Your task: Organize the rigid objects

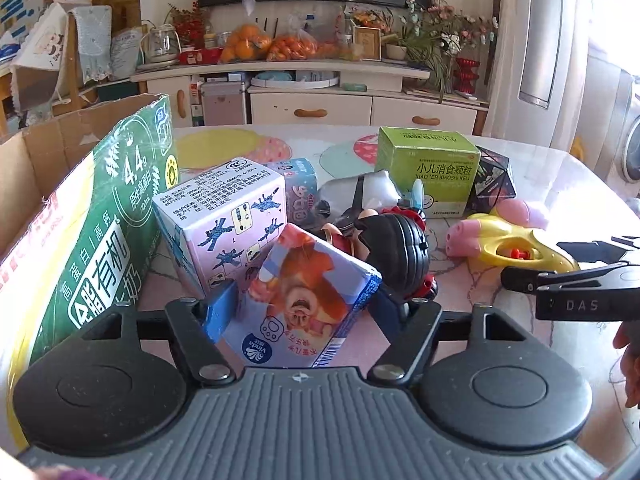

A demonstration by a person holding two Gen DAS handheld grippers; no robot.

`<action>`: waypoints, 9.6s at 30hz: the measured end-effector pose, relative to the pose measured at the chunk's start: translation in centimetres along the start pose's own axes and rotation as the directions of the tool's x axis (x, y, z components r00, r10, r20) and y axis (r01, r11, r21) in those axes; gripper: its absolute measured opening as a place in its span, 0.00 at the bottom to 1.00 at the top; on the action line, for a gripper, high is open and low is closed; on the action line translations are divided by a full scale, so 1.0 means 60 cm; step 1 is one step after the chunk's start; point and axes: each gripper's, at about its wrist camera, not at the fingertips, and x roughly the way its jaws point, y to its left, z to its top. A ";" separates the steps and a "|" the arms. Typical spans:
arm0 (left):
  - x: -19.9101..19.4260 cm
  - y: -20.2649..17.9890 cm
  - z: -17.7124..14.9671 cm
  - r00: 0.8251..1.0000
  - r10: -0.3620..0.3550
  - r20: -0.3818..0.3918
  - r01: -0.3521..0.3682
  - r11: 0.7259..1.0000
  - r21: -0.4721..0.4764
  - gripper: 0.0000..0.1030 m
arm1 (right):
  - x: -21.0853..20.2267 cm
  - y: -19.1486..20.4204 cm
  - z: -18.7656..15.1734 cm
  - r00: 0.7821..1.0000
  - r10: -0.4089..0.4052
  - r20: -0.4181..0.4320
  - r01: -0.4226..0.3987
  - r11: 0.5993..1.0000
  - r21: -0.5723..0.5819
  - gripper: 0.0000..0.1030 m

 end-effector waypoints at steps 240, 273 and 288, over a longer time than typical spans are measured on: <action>0.016 0.106 0.082 0.949 0.310 -0.059 -0.310 0.883 -0.351 1.00 | 0.011 0.066 0.023 1.000 -0.006 0.017 0.004 0.995 0.099 0.93; 0.017 0.068 0.059 0.989 0.148 0.017 -0.147 0.989 -0.012 0.95 | -0.015 0.013 -0.005 0.974 0.175 0.141 -0.195 0.971 0.141 0.99; -0.029 0.069 0.060 0.994 0.093 0.062 -0.090 0.995 -0.053 0.94 | -0.005 0.059 0.003 0.994 0.040 0.105 -0.045 0.998 0.047 0.96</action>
